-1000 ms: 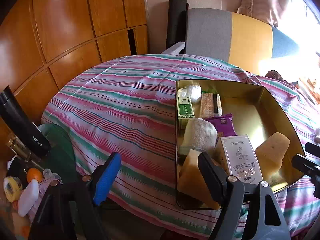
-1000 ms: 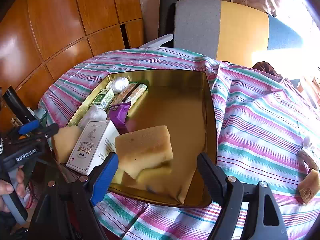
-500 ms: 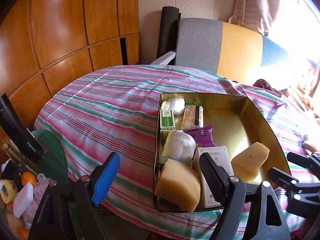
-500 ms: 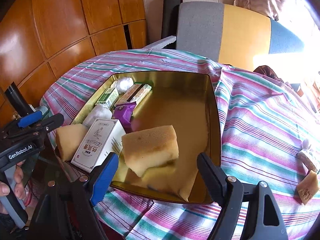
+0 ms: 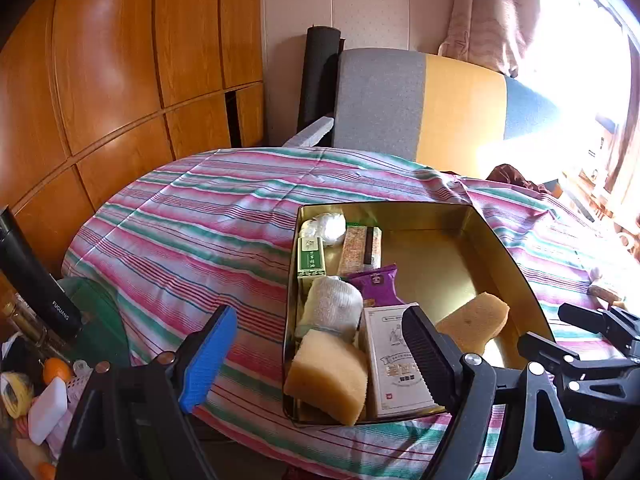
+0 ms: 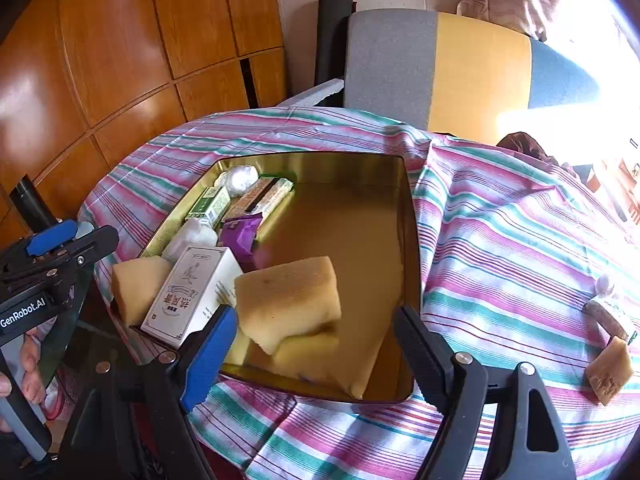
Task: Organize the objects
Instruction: 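Move both tools back to the remaining items on the cloth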
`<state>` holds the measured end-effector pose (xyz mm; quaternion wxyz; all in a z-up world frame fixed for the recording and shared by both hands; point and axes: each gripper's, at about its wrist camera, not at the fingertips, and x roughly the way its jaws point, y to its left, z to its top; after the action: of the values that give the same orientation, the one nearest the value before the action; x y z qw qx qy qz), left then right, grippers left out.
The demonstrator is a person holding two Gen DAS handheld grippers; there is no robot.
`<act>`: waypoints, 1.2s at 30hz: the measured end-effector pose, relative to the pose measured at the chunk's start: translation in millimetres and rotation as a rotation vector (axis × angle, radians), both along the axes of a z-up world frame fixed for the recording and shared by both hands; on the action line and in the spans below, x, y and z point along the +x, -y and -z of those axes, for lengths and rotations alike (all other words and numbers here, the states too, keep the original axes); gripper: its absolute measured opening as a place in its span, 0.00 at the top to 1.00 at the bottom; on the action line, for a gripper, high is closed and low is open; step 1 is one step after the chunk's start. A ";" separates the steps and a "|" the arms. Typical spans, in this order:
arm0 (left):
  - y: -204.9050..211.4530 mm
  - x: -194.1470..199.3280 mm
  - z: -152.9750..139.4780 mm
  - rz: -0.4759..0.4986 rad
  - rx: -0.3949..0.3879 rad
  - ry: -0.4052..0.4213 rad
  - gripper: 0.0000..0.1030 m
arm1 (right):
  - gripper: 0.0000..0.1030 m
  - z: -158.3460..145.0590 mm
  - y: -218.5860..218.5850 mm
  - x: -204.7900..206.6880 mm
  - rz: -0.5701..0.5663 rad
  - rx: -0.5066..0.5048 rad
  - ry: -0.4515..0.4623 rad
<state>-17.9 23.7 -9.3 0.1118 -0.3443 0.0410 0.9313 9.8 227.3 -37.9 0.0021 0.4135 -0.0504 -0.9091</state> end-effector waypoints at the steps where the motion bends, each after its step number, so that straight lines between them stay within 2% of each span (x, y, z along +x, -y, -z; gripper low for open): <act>1: -1.9 0.4 -0.7 0.006 -0.002 -0.001 0.17 | 0.20 -0.2 -3.0 0.8 0.007 -0.002 -0.001; 14: -36.8 5.6 -3.0 0.109 -0.025 0.006 0.16 | 0.20 -4.4 -79.9 18.0 0.180 0.007 -0.003; 22: -69.6 6.9 -6.8 0.201 -0.023 0.015 0.16 | 0.20 -21.9 -168.7 43.8 0.381 0.056 -0.020; 26: -86.8 9.5 -8.3 0.256 -0.020 0.018 0.16 | 0.20 -33.0 -228.3 70.8 0.547 0.080 -0.041; 30: -106.8 13.6 -10.5 0.320 -0.017 0.020 0.16 | 0.20 -37.7 -295.1 111.7 0.788 0.042 -0.097; 34: -136.7 19.0 -12.5 0.394 -0.024 0.024 0.16 | 0.20 -16.6 -348.0 164.7 1.050 -0.077 -0.144; 36: -155.9 23.3 -13.3 0.442 -0.027 0.028 0.16 | 0.20 -2.7 -365.0 184.5 1.154 -0.167 -0.131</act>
<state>5.4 179.6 4.0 0.3089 -0.3414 0.1264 0.8787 194.3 592.3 -35.2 -0.4574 0.2608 -0.3385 -0.7799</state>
